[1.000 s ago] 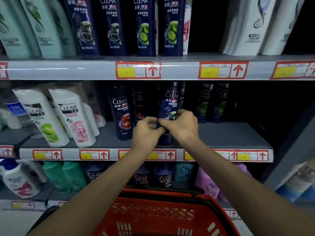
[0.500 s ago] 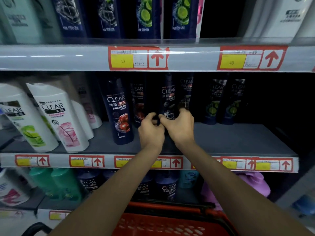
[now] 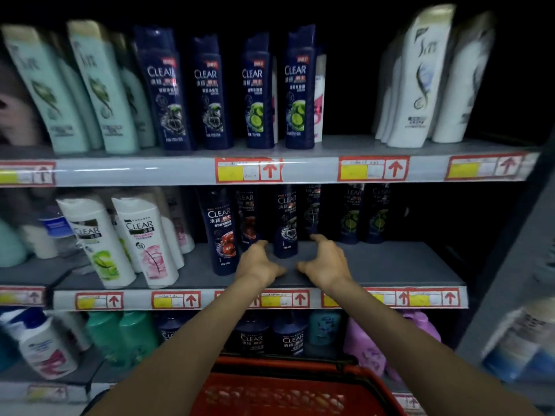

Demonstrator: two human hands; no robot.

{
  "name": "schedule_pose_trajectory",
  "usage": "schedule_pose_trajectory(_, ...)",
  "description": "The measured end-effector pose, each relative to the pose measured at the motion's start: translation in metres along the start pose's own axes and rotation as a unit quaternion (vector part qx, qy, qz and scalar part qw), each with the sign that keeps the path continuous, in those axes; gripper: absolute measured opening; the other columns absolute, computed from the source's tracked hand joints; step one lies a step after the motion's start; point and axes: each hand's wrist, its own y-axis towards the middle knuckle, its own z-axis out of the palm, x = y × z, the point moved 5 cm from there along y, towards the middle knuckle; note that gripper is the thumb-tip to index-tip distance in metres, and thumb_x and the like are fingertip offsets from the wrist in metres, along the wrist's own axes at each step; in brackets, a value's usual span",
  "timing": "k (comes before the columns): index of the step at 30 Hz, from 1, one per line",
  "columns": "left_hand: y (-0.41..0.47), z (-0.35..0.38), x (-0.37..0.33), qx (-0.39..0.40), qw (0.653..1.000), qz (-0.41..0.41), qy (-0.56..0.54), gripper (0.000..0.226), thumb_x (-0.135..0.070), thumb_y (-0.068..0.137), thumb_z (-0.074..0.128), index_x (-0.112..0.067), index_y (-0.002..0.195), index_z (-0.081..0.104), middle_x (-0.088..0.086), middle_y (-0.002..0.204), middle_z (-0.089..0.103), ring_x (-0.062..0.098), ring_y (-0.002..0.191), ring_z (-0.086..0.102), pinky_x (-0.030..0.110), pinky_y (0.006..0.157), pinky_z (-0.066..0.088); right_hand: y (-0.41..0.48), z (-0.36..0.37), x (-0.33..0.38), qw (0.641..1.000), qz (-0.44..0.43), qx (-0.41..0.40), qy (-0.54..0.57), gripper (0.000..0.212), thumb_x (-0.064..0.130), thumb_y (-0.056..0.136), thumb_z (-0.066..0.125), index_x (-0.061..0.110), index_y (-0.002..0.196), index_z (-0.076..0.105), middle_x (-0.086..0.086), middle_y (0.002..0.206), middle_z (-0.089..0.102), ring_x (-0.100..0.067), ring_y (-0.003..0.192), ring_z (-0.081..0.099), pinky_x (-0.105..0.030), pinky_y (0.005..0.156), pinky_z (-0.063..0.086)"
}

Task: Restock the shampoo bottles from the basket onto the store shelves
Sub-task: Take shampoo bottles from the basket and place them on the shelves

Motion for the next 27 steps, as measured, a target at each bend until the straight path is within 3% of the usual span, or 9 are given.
schedule_pose_trajectory(2,-0.021,-0.010,-0.003,0.008,0.999,0.026,0.046,0.070,-0.018,0.085,0.081,-0.013,0.147,0.050,0.007,0.136,0.062,0.016,0.112,0.056,0.019,0.090,0.040,-0.017,-0.013,0.005,0.999,-0.005,0.027,-0.031,0.079,0.024,0.078,0.082,0.016,0.148,0.046,-0.012,0.139,0.056,-0.030,0.125,0.057,-0.035,0.099,0.051)
schedule_pose_trajectory(4,-0.045,-0.017,-0.010,0.018,0.995,0.053,0.079,0.072,-0.031,0.081,0.079,-0.016,0.146,0.051,0.003,0.130,0.065,0.014,0.109,0.058,0.023,0.092,0.046,-0.034,-0.025,0.010,0.997,-0.009,0.052,-0.063,0.086,0.034,0.074,0.085,0.018,0.148,0.044,-0.011,0.140,0.053,-0.030,0.127,0.055,-0.035,0.101,0.049)
schedule_pose_trajectory(8,-0.083,-0.022,-0.012,0.026,0.980,0.093,0.172,0.097,-0.069,0.065,0.062,-0.031,0.151,0.041,0.001,0.139,0.060,0.023,0.123,0.060,0.041,0.101,0.053,-0.067,-0.048,0.017,0.986,-0.023,0.078,-0.145,0.106,0.058,0.069,0.084,0.019,0.154,0.034,-0.015,0.152,0.039,-0.033,0.141,0.040,-0.039,0.115,0.038)
schedule_pose_trajectory(11,-0.129,-0.027,-0.019,0.020,0.956,0.130,0.261,0.087,-0.069,0.083,0.060,-0.035,0.158,0.032,0.000,0.157,0.043,0.026,0.141,0.044,0.044,0.108,0.047,-0.094,-0.057,0.016,0.976,-0.036,0.102,-0.187,0.121,0.066,0.066,0.082,0.020,0.160,0.022,-0.019,0.157,0.029,-0.034,0.148,0.028,-0.042,0.119,0.032)
schedule_pose_trajectory(18,-0.185,-0.009,0.016,0.038,0.932,0.187,0.307,0.089,-0.078,0.087,0.052,-0.036,0.161,0.026,-0.006,0.167,0.027,0.018,0.154,0.026,0.047,0.115,0.041,-0.172,-0.051,-0.017,0.962,-0.064,0.179,-0.194,0.125,0.056,0.069,0.086,0.021,0.163,0.011,-0.016,0.162,0.021,-0.032,0.151,0.021,-0.042,0.120,0.030)
schedule_pose_trajectory(23,-0.210,0.028,0.076,0.117,0.936,0.159,0.291,0.081,-0.074,0.089,0.054,-0.040,0.158,0.031,-0.011,0.164,0.031,0.017,0.150,0.035,0.046,0.114,0.042,-0.223,-0.018,-0.071,0.930,-0.067,0.282,-0.227,0.112,0.049,0.077,0.083,0.020,0.162,0.015,-0.016,0.160,0.024,-0.033,0.146,0.031,-0.038,0.117,0.036)
schedule_pose_trajectory(27,-0.220,0.070,0.129,0.181,0.927,0.123,0.304,0.074,-0.070,0.088,0.056,-0.040,0.154,0.037,-0.009,0.158,0.041,0.018,0.142,0.045,0.043,0.110,0.046,-0.254,0.016,-0.117,0.894,-0.059,0.360,-0.260,0.096,0.048,0.076,0.079,0.022,0.155,0.031,-0.015,0.149,0.037,-0.037,0.138,0.042,-0.041,0.113,0.041)
